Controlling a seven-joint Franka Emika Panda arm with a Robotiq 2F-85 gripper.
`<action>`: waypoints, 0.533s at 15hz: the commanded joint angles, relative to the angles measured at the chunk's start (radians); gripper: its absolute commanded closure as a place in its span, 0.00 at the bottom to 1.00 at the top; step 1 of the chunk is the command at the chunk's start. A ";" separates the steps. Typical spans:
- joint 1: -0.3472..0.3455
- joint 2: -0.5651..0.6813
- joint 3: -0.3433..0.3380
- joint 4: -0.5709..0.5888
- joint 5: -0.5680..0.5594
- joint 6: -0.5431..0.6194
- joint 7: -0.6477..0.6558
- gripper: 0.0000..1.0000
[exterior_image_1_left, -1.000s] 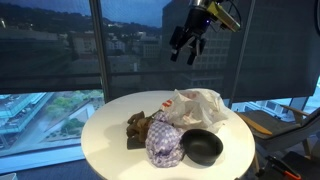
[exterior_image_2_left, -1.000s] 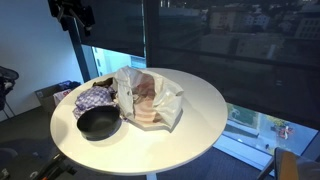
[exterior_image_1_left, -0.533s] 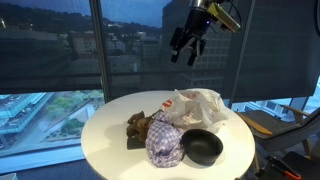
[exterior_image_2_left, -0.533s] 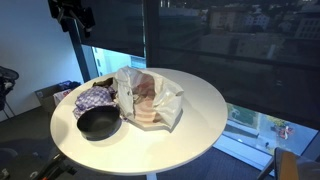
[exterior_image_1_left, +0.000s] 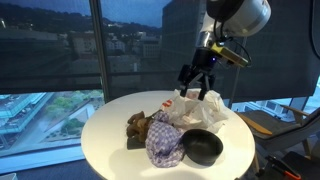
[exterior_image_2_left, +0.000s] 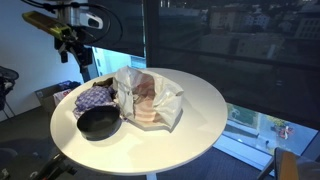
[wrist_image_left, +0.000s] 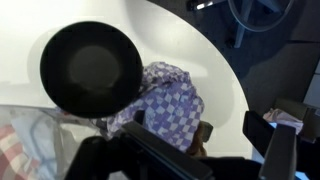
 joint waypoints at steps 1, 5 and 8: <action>-0.003 -0.071 0.029 -0.154 0.025 0.053 0.070 0.00; -0.011 -0.105 0.059 -0.306 0.004 0.156 0.166 0.00; -0.053 -0.031 0.068 -0.286 -0.066 0.245 0.276 0.00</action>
